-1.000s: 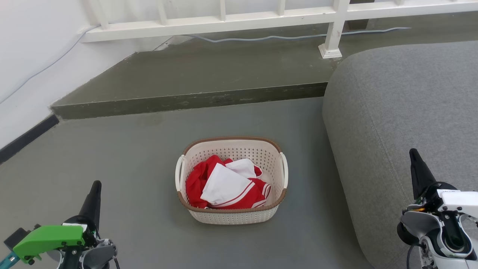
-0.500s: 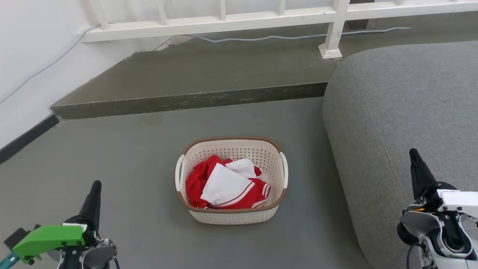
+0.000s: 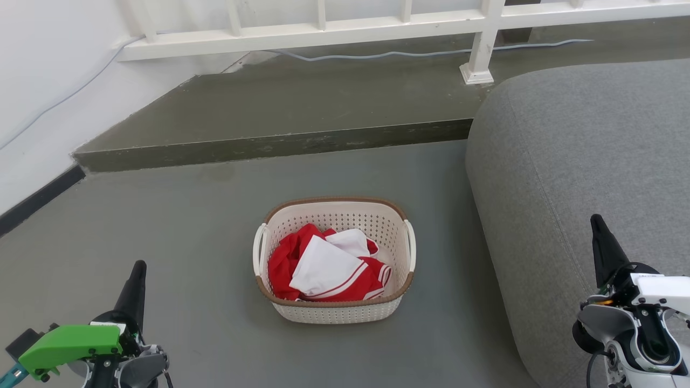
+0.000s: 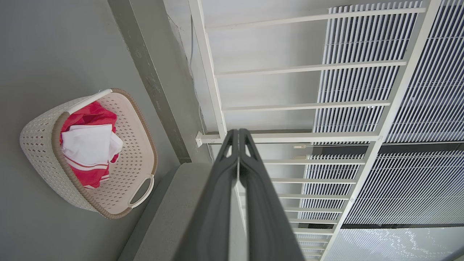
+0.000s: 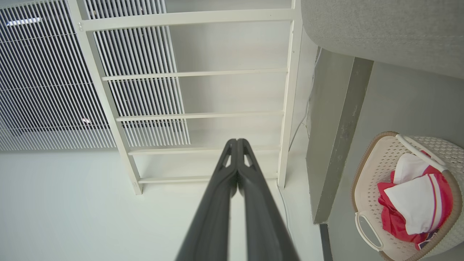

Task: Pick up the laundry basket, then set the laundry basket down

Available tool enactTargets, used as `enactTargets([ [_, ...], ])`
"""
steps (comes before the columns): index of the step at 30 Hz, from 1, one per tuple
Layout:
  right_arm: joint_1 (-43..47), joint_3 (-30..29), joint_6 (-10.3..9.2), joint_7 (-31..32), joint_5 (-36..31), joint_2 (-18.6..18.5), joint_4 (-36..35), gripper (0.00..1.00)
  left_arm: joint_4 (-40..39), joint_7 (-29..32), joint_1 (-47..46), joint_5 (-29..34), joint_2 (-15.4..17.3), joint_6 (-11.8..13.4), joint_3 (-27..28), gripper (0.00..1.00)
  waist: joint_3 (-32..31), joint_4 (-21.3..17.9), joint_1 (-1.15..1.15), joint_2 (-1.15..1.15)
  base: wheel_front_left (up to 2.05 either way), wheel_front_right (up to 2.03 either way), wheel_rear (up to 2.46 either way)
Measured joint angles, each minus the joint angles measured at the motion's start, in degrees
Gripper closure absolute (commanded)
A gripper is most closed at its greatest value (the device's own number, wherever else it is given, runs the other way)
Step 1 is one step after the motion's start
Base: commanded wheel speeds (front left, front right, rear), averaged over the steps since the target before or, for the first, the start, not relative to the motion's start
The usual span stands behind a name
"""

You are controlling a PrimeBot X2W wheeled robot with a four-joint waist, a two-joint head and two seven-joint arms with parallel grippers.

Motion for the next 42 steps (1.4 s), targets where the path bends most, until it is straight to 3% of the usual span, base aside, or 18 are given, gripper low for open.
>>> enactTargets([
  [42,0.0,-0.1,0.00,0.0,0.0,0.1,0.0,1.00,0.0,0.0,0.0,0.0,0.0,0.0,0.0,1.00,0.0,0.0,0.00,0.00,0.00,0.00,0.00],
])
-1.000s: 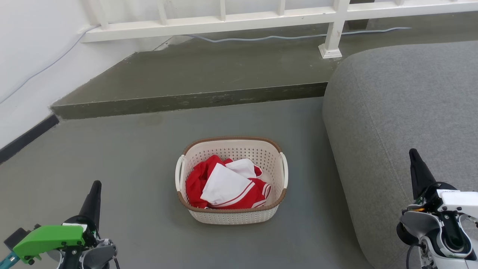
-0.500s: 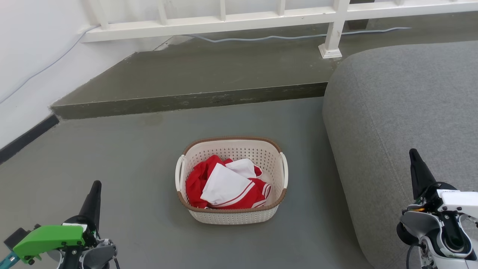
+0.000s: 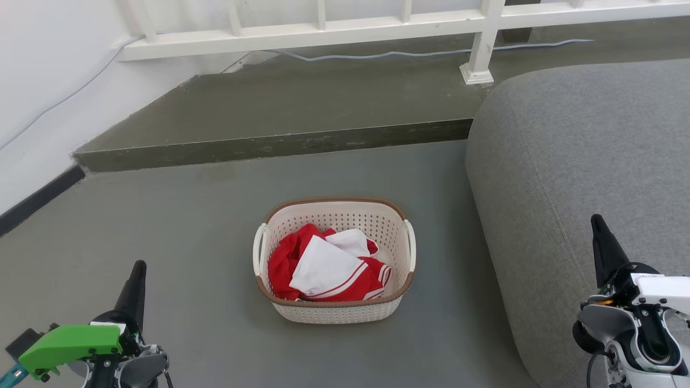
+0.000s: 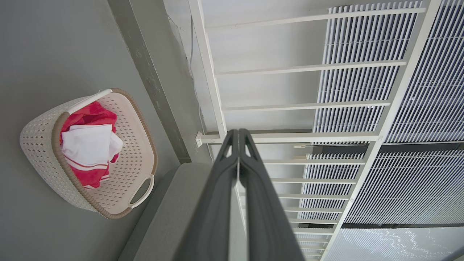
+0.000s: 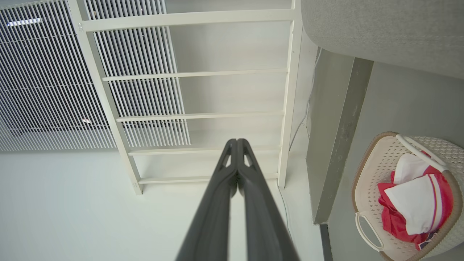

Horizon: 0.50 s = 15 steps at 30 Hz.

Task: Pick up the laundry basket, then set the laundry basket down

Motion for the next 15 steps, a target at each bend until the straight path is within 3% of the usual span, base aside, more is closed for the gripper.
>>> enactTargets([
  [15,0.0,0.0,0.00,0.0,0.0,0.0,0.0,1.00,0.0,0.0,0.0,0.0,0.0,0.0,0.0,1.00,0.0,0.0,0.00,0.00,0.00,0.00,0.00],
])
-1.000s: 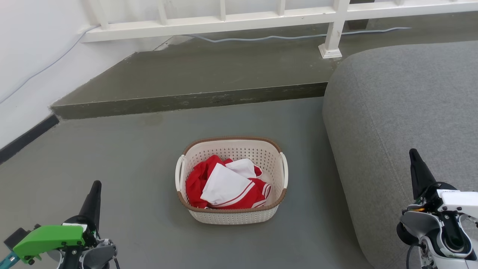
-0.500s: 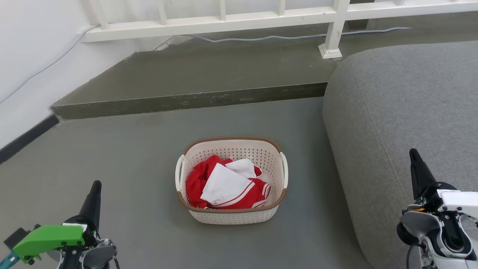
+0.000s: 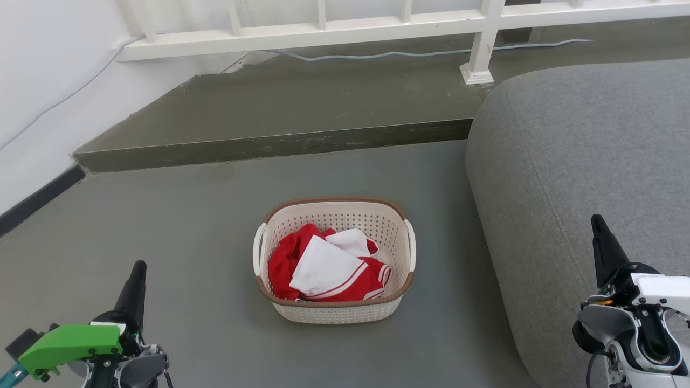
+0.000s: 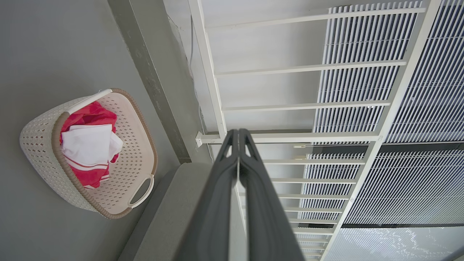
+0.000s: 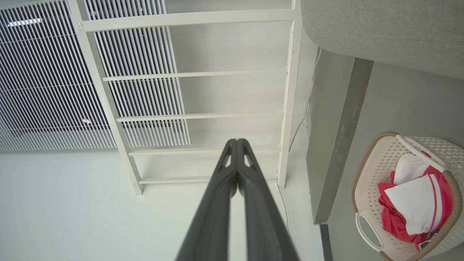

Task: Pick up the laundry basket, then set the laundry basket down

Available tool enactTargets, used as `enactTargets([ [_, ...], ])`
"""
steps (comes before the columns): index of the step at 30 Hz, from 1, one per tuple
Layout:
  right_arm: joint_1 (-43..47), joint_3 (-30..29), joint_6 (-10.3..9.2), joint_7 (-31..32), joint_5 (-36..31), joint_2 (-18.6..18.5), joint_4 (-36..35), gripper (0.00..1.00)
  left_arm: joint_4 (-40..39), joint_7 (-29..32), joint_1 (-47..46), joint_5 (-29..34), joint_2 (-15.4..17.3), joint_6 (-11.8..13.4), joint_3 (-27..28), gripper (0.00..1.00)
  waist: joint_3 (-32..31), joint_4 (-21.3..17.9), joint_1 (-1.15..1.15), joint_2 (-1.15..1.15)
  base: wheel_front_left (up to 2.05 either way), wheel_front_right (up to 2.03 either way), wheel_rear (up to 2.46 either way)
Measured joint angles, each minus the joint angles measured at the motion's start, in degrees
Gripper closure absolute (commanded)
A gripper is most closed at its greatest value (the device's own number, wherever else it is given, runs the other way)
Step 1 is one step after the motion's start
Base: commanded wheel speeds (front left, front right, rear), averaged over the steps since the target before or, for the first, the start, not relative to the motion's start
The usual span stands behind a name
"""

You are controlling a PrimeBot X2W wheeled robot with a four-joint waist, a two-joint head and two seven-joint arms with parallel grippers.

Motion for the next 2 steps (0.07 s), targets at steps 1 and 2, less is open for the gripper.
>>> enactTargets([
  [1,0.0,0.0,0.00,0.0,0.0,0.0,0.0,1.00,0.0,0.0,0.0,0.0,0.0,0.0,0.0,1.00,0.0,0.0,0.00,0.00,0.00,0.00,0.00],
  [2,0.0,0.0,0.00,0.0,0.0,0.0,0.0,1.00,0.0,0.0,0.0,0.0,0.0,0.0,0.0,1.00,0.0,0.0,0.00,0.00,0.00,0.00,0.00],
])
